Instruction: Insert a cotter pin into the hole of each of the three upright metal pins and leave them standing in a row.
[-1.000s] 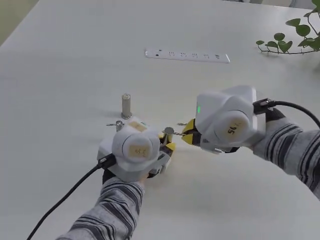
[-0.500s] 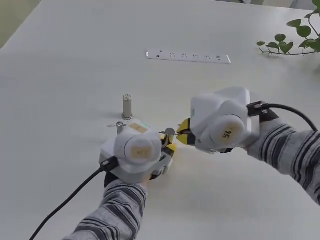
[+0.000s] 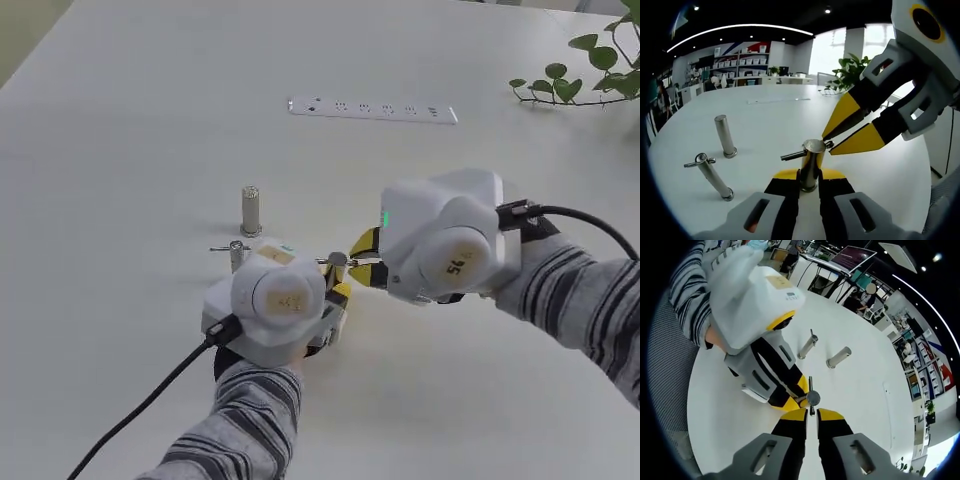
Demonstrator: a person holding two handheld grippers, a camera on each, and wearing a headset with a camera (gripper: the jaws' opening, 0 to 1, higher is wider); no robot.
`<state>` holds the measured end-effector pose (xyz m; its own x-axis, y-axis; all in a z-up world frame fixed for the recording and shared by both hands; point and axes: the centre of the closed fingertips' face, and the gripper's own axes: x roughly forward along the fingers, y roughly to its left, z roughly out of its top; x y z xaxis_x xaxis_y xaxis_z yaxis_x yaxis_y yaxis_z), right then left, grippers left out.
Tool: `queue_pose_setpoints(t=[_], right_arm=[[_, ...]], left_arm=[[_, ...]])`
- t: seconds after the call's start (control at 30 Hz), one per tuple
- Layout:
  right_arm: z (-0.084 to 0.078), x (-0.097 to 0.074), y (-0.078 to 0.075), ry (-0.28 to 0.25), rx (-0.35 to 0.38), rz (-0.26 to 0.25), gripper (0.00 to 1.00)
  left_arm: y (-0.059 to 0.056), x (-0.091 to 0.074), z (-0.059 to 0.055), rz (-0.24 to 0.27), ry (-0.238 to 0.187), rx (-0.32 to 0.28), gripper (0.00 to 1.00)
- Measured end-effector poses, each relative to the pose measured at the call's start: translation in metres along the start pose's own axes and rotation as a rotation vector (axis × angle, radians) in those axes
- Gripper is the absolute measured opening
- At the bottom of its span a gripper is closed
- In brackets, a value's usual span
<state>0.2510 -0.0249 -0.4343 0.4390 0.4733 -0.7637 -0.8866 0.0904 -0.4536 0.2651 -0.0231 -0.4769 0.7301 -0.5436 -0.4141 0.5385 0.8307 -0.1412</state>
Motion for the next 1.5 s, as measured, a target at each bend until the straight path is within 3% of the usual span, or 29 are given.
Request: queue_pose_setpoints(t=[0.27, 0.67, 0.9, 1.1, 1.2, 1.4, 1.5], right_arm=[[-0.005, 0.002, 0.000, 0.007, 0.035, -0.002, 0.00], [-0.004, 0.005, -0.001, 0.018, -0.009, 0.011, 0.00], [-0.003, 0.006, -0.002, 0.012, 0.008, -0.008, 0.00], [-0.001, 0.008, -0.001, 0.010, 0.015, 0.000, 0.00], [-0.001, 0.008, 0.000, 0.008, 0.018, 0.003, 0.02], [0.005, 0.006, 0.000, -0.015, 0.060, 0.016, 0.08], [0.013, 0.005, 0.002, -0.062, 0.153, 0.042, 0.10]], left_arm=[[0.001, 0.001, 0.000, 0.026, -0.001, -0.030, 0.11], [0.001, 0.001, 0.000, 0.048, 0.000, -0.034, 0.11], [0.001, 0.001, -0.002, 0.047, 0.017, -0.056, 0.11], [0.002, -0.002, -0.011, 0.043, 0.063, -0.011, 0.17], [0.001, -0.004, -0.009, 0.027, 0.066, 0.006, 0.18], [0.002, -0.011, -0.001, 0.012, 0.049, 0.028, 0.26], [0.001, -0.016, 0.001, 0.004, 0.054, 0.033, 0.30]])
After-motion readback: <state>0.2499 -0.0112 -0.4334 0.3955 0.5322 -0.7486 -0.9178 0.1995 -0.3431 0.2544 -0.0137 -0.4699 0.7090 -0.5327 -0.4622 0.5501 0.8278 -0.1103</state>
